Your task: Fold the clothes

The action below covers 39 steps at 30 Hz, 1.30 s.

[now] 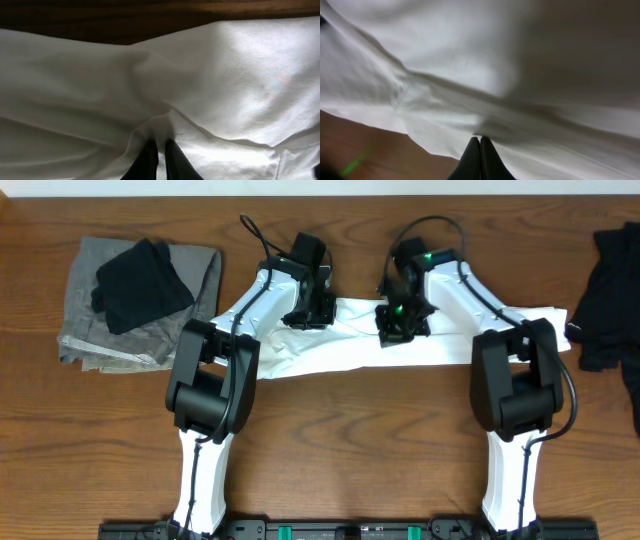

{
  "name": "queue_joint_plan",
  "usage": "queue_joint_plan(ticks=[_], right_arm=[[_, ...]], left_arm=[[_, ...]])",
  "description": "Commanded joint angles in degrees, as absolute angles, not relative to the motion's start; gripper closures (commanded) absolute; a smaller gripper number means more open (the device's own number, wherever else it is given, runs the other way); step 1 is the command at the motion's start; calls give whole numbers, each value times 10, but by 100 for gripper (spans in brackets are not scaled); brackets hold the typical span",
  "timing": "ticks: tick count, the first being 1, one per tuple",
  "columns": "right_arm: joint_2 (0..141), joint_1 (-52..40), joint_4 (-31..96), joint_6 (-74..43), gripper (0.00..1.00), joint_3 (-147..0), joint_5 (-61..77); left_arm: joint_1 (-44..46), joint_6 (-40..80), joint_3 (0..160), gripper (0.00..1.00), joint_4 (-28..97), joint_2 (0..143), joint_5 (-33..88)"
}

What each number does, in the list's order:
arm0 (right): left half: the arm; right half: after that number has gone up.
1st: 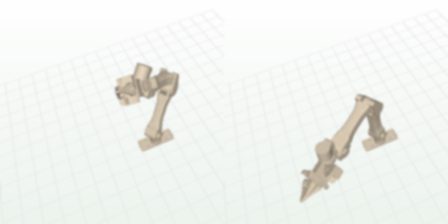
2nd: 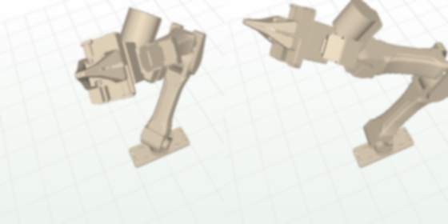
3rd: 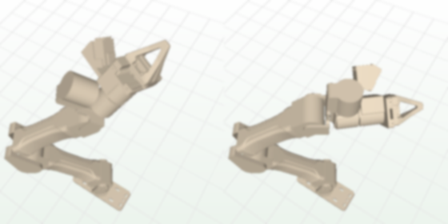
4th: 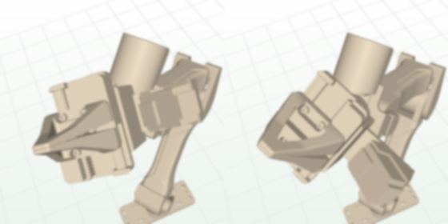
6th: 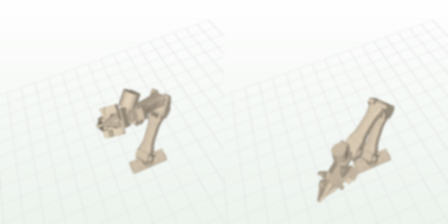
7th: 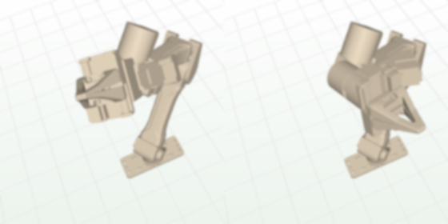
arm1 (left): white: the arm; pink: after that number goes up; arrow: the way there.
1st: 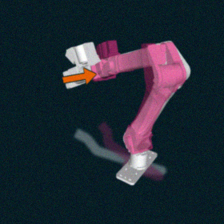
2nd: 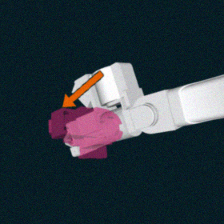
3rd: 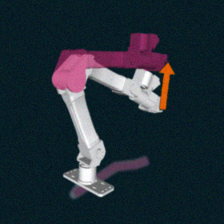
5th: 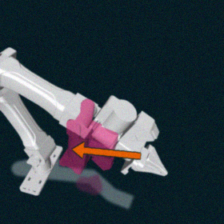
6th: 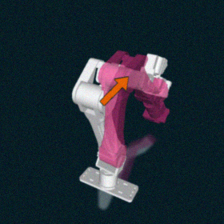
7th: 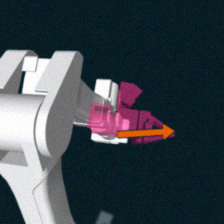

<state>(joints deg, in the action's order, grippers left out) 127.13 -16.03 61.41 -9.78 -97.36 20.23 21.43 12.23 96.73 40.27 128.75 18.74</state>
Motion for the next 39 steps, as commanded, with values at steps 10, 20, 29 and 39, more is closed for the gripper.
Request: queue_joint_plan(ticks=[10, 20, 29, 39], right_arm=[[1275, -135, 583, -128, 92, -987, 158], [1276, -141, 525, -138, 97, -952, 135], [1276, -143, 521, -148, 99, -931, 135], [1276, -128, 565, -147, 99, -937, 215]], left_arm=[[213, 126, 966, 90, 403, 1309, 186], [213, 126, 966, 90, 404, 1309, 186], [213, 126, 966, 90, 404, 1309, 186], [212, 126, 966, 90, 403, 1309, 186]])
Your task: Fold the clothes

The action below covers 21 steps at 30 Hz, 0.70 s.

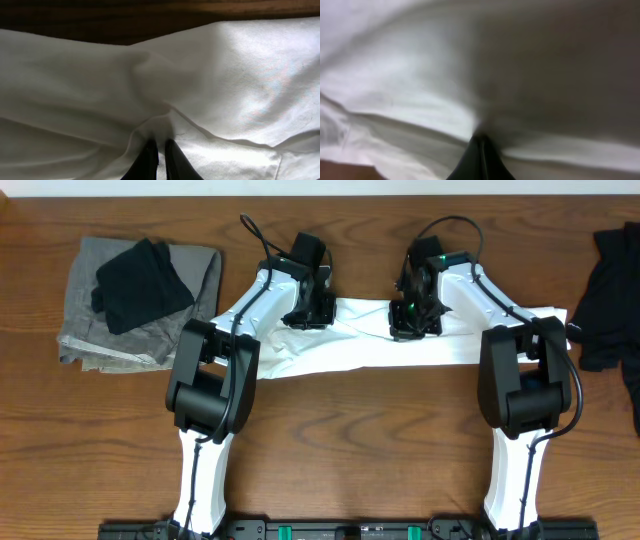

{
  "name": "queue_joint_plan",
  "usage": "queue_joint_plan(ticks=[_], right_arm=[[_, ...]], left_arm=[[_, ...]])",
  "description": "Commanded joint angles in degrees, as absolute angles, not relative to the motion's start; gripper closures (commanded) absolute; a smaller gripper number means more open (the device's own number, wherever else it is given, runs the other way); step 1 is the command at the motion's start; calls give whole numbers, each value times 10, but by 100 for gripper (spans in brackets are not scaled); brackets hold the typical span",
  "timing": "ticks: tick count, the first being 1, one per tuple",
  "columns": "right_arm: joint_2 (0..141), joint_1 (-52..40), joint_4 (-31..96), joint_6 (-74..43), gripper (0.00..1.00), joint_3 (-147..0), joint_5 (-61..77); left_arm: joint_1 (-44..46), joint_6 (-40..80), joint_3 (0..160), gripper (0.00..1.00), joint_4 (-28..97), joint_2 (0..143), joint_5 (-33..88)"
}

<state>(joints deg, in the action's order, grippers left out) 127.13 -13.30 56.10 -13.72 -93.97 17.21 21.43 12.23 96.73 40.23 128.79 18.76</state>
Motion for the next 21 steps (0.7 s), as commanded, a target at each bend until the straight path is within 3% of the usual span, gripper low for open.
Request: queue_joint_plan(ticks=[1, 21], right_arm=[[1276, -126, 568, -147, 99, -937, 221], [1276, -124, 618, -142, 99, -935, 124]], left_arm=[[212, 125, 966, 91, 403, 1309, 186], [213, 126, 966, 90, 400, 1309, 184]])
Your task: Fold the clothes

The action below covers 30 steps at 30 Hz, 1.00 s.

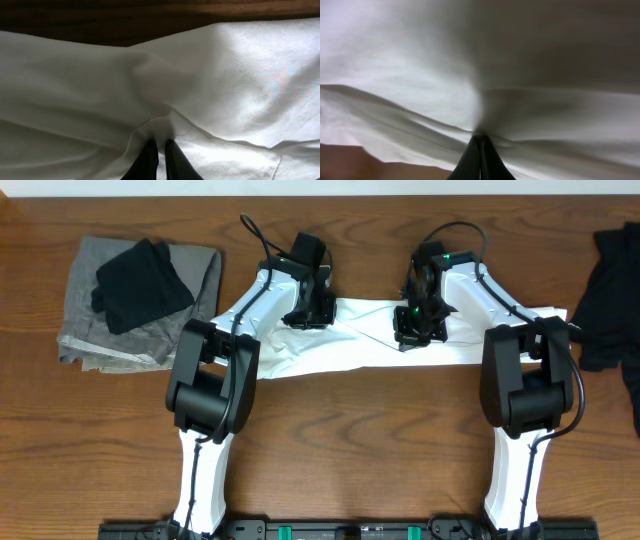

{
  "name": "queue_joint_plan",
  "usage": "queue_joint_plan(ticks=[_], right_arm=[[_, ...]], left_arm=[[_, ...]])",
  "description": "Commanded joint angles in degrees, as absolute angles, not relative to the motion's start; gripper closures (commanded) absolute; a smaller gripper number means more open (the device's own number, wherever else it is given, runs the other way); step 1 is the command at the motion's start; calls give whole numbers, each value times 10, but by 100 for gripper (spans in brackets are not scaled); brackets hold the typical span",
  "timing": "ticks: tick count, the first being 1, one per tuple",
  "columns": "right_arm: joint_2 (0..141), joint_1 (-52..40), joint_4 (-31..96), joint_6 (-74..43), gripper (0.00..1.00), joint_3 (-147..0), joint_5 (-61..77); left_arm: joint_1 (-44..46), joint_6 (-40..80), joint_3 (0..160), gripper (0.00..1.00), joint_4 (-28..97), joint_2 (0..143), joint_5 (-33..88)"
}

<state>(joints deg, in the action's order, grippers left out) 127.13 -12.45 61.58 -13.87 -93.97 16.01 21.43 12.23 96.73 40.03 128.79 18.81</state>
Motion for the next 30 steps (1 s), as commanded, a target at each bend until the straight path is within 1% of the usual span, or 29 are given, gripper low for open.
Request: queue_joint_plan(ticks=[1, 4, 14, 20, 27, 30], right_arm=[[1276, -124, 618, -145, 99, -935, 109], [1276, -123, 626, -148, 99, -935, 88], [1276, -121, 672, -148, 99, -935, 88], [1273, -119, 679, -143, 99, -939, 92], [1270, -103, 715, -133, 99, -1013, 92], [1270, -99, 713, -133, 99, -1018, 92]], left_arm=[[212, 125, 966, 90, 400, 1309, 184], [212, 125, 966, 90, 400, 1309, 184], [212, 125, 966, 90, 399, 1309, 184], [213, 125, 966, 90, 400, 1309, 184], [212, 125, 966, 90, 399, 1309, 184], [212, 125, 966, 90, 399, 1309, 184]])
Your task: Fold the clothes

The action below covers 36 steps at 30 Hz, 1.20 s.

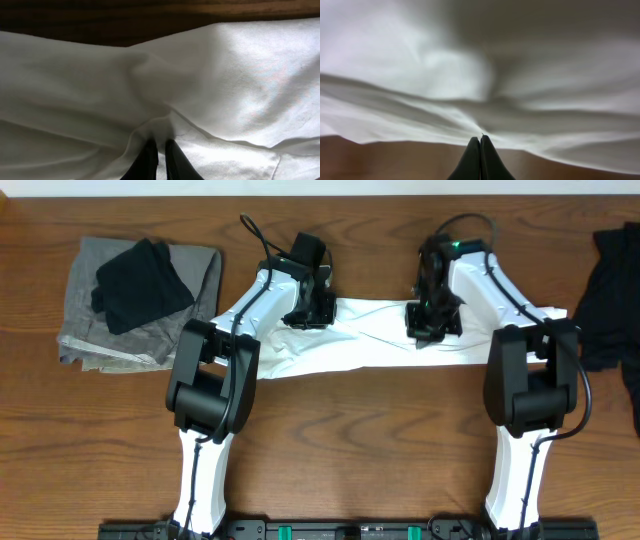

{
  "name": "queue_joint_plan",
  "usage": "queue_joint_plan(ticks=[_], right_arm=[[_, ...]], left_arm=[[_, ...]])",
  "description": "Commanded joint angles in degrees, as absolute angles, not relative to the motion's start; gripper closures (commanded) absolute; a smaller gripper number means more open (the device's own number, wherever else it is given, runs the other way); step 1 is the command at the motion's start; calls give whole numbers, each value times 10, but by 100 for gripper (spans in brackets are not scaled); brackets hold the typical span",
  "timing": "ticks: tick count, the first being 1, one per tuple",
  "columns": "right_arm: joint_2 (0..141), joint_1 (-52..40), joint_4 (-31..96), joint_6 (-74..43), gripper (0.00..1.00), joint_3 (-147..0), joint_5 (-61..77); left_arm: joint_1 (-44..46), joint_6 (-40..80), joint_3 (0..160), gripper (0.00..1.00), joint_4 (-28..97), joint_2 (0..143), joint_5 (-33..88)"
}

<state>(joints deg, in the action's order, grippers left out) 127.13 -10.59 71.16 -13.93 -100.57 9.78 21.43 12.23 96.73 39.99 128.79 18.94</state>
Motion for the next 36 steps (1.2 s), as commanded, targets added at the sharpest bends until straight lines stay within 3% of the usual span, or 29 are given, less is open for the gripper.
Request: queue_joint_plan(ticks=[1, 13, 26, 36], right_arm=[[1270, -98, 710, -132, 99, -1017, 92], [1271, -97, 613, -133, 99, -958, 62], [1271, -82, 688, -133, 99, -946, 10], [1271, -81, 653, -153, 99, -891, -2]], left_arm=[[212, 125, 966, 90, 399, 1309, 184], [212, 125, 966, 90, 399, 1309, 184], [212, 125, 966, 90, 400, 1309, 164], [212, 125, 966, 90, 400, 1309, 156]])
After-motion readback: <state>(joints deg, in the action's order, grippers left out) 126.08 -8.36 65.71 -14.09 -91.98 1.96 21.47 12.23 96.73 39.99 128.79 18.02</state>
